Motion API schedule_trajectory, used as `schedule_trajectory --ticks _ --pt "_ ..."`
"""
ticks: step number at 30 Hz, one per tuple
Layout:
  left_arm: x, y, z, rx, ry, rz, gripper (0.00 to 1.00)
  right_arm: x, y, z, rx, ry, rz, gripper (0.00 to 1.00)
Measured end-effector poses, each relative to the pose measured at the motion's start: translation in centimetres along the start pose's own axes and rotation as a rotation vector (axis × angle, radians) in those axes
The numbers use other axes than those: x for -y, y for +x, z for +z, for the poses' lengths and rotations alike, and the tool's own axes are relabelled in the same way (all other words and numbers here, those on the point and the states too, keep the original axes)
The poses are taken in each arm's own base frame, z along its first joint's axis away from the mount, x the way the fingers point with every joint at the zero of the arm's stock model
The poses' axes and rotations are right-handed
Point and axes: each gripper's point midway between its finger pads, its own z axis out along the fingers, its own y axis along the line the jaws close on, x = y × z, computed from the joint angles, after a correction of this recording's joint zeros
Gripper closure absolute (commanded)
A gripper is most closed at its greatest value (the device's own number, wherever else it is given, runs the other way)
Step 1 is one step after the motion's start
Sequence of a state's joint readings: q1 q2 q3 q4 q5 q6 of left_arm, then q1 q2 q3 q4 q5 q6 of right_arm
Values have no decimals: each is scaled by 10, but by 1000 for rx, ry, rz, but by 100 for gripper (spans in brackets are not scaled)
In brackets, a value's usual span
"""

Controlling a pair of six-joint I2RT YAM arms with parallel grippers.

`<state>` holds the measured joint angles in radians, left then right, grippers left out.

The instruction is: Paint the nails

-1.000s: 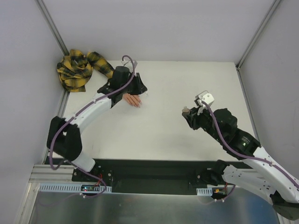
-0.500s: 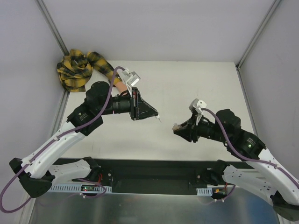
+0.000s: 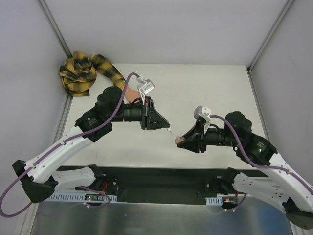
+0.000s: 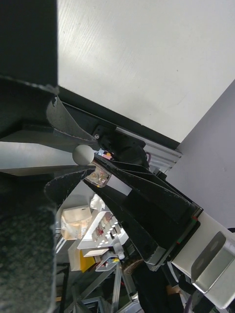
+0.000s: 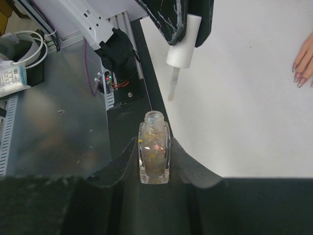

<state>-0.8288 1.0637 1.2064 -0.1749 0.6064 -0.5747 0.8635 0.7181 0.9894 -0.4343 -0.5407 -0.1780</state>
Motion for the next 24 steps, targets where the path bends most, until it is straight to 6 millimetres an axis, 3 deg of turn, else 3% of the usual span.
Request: schedule_trajectory --ticks 13,24 --pt "18 -10 0 7 43 22 100 -5 0 7 -19 -34 -25 100" --pt "24 -4 6 -19 64 21 100 2 -6 4 10 23 -43 100"
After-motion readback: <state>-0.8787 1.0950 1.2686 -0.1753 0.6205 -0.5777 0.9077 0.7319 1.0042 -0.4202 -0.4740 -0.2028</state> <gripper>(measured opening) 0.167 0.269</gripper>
